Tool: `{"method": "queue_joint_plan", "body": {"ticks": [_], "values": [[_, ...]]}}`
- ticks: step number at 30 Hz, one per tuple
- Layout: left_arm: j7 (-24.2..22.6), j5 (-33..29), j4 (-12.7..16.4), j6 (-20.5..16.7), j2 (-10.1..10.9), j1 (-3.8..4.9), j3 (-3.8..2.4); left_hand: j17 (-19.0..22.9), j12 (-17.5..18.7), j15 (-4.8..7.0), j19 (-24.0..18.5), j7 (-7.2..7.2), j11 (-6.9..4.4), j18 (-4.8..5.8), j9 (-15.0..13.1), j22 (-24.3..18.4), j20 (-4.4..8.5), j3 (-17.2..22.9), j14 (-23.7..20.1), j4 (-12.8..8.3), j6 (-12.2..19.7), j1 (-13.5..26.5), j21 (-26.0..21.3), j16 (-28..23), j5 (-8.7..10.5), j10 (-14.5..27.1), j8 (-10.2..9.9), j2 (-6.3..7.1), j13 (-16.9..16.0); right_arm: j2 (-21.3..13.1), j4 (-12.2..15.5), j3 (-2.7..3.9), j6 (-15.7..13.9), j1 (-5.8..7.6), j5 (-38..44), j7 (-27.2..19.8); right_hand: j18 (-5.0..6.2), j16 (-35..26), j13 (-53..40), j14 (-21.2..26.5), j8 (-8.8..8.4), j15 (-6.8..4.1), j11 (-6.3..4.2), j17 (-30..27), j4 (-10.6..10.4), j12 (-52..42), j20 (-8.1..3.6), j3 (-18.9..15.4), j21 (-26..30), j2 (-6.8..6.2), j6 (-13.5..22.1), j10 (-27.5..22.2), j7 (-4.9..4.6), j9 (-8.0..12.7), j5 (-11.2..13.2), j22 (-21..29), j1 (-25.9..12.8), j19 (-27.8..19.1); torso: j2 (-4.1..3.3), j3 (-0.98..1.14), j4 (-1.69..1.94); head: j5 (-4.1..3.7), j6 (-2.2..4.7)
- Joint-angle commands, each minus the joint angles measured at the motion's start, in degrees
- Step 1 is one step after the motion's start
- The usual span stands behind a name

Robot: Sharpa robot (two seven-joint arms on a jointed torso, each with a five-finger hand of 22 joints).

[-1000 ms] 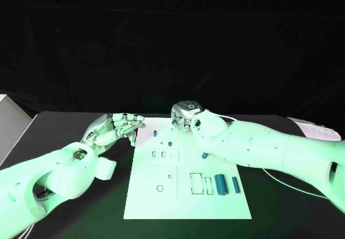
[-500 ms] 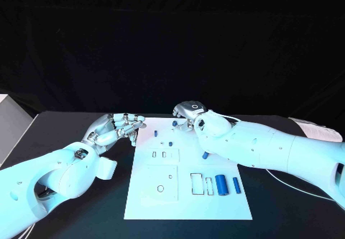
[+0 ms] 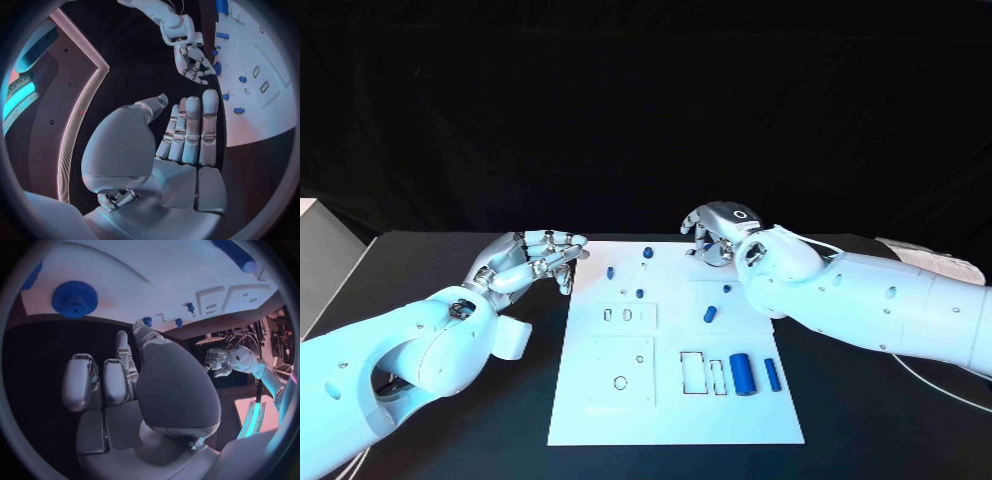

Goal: Assemble the parts on the task board

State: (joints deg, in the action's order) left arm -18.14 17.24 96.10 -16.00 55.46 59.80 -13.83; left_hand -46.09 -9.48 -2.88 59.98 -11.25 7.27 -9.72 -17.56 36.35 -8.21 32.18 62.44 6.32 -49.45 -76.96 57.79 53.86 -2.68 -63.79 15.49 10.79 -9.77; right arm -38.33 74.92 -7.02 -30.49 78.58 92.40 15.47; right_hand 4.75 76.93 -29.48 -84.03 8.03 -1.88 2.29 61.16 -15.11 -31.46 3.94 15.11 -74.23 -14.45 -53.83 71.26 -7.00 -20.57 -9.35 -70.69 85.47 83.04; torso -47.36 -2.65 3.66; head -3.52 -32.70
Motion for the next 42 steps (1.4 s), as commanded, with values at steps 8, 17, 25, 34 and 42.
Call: {"method": "queue_joint_plan", "body": {"ticks": [8, 17, 25, 34, 42], "values": [[-0.7, 0.2, -1.1, 1.6, -0.3, -0.02, -0.03, 0.1, 0.1, -0.10, -0.4, 0.01, -0.08, -0.09, -0.1, 0.0, -0.04, 0.0, -0.1, -0.3, 0.4, 0.2, 0.3, -0.2, -0.19, 0.3, -0.3, -0.13, -0.1, -6.0, 2.7, 0.47, 7.7, 0.91, -15.9, -0.2, -3.60, 10.4, -51.1, -4.6, 2.46, 1.39, 1.67, 21.3, -1.1, -51.6, 1.29, -1.0, -11.7, 0.37, 2.2, 10.6, -1.74, -1.0, -3.8, -14.4, -3.6, 4.9, 0.55, 0.56, -0.82, 0.80, 0.00], [-0.7, 0.2, -1.3, 1.8, -0.5, -0.05, -0.03, 0.1, 0.1, -0.10, -0.4, 0.01, -0.08, -0.09, -0.1, 0.0, -0.04, 0.0, -0.1, -0.3, 0.4, 0.2, 0.3, -0.2, -0.19, 0.3, -0.3, -0.13, -0.1, -6.5, 1.5, 0.51, 11.8, 1.03, -17.3, 2.6, -4.75, 12.4, -57.0, -5.5, 2.38, 2.15, 2.36, 26.7, -1.2, -56.0, 2.06, -4.3, -15.8, 1.29, 3.6, 15.4, -2.40, -1.0, -4.6, -19.3, -3.4, 7.0, 0.43, 0.43, -0.69, -0.12, -0.47], [-0.6, 0.3, -1.3, 1.9, -0.5, -0.07, -0.03, 0.1, 0.1, -0.10, -0.5, 0.04, -0.10, -0.10, -0.1, 0.1, -0.06, 0.1, -0.2, -0.4, 0.4, 0.2, 0.4, -0.2, -0.20, 0.3, -0.3, -0.20, -0.1, -4.8, -0.6, 0.50, 11.3, 1.01, -16.7, 3.7, -4.75, 12.6, -57.5, -5.6, 2.43, 2.31, 2.51, 27.1, -1.3, -56.4, 2.23, -4.8, -15.8, 1.56, 3.7, 15.9, -2.56, -1.0, -5.4, -19.3, -3.4, 7.0, 0.41, 0.43, -0.62, -0.26, -0.98], [-0.5, 0.5, -1.4, 2.0, -0.6, -0.07, -0.03, 0.1, 0.1, -0.10, -0.5, 0.04, -0.10, -0.10, -0.1, 0.1, -0.06, 0.1, -0.2, -0.4, 0.4, 0.2, 0.4, -0.2, -0.20, 0.3, -0.3, -0.20, -0.1, -3.1, -2.8, 0.50, 9.8, 1.01, -16.5, 4.5, -4.75, 12.7, -57.6, -5.7, 2.51, 2.46, 2.66, 27.4, -1.4, -56.5, 2.39, -5.0, -15.8, 2.01, 3.6, 16.0, -2.70, -1.0, -6.6, -19.3, -3.6, 7.0, 0.38, 0.34, -0.52, -0.27, -1.25], [-0.4, 0.6, -1.2, 2.1, -0.6, -0.07, -0.03, 0.1, 0.1, -0.10, -0.5, 0.04, -0.10, -0.10, -0.1, 0.1, -0.06, 0.1, -0.2, -0.4, 0.4, 0.2, 0.4, -0.2, -0.20, 0.3, -0.3, -0.20, -0.1, -0.9, -5.3, 0.48, 10.3, 0.95, -16.8, 4.5, -4.75, 12.7, -57.5, -5.7, 2.50, 2.48, 2.68, 27.5, -1.4, -56.4, 2.42, -5.0, -15.8, 2.13, 3.7, 15.8, -2.73, -1.0, -6.7, -19.3, -3.7, 7.0, 0.24, 0.40, -0.37, -0.37, -1.41]]}}
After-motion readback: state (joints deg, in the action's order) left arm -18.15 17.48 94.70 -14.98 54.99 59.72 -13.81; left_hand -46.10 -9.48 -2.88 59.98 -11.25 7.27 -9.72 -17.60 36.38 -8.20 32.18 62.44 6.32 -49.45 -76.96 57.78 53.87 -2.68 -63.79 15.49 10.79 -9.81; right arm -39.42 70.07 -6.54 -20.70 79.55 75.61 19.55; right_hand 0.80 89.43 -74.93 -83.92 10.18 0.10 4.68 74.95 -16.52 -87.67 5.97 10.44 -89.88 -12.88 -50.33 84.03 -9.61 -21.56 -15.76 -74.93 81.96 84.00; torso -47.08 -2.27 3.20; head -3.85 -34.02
